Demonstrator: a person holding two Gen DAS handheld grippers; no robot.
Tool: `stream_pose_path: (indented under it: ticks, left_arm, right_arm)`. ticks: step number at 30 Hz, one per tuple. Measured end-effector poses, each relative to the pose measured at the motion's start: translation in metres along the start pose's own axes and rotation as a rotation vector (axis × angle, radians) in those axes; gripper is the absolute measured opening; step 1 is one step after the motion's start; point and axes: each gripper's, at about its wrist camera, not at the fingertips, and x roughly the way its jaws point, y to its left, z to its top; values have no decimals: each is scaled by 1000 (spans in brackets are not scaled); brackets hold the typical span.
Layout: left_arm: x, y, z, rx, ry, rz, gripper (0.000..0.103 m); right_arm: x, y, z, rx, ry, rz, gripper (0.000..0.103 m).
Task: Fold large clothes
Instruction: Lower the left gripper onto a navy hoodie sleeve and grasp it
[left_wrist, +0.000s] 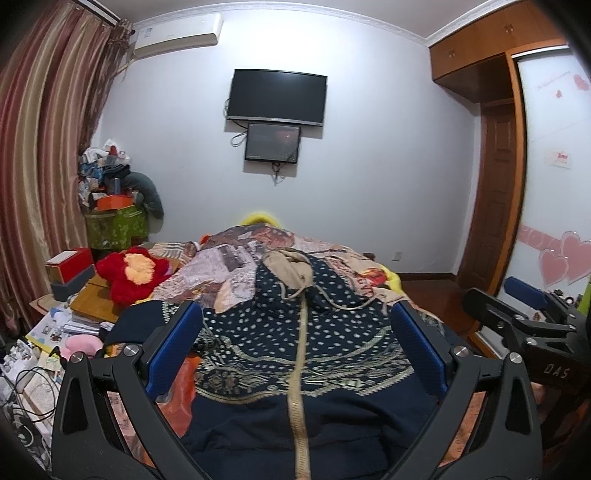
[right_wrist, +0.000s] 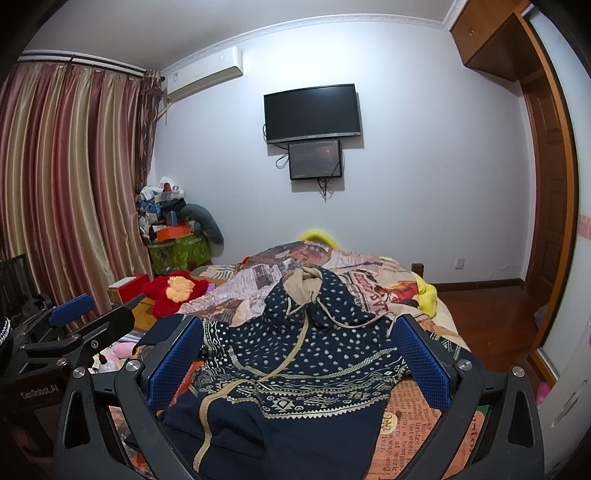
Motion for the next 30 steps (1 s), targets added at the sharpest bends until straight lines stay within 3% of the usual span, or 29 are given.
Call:
stream_pose_path:
  ticks: [7,14,17,23,30]
  left_arm:
    - [36,46,5,-27,36,76,103]
    - [95,125,2,-80,148,209,103]
    - [126,164,-7,-119,234,281,103]
    - [184,233,-43,-231,416,331,103]
    - [244,298,-104,-459,638,385,103]
  right_arm:
    - [35,-1,3,-33,31,-22,103]
    - [99,-7,15,-60,97,-2,103]
    - [131,-10,20,-66,138,18,103]
    - [202,-15,20,-45,256,72,103]
    - [291,-11,-14,-62,483,92,103]
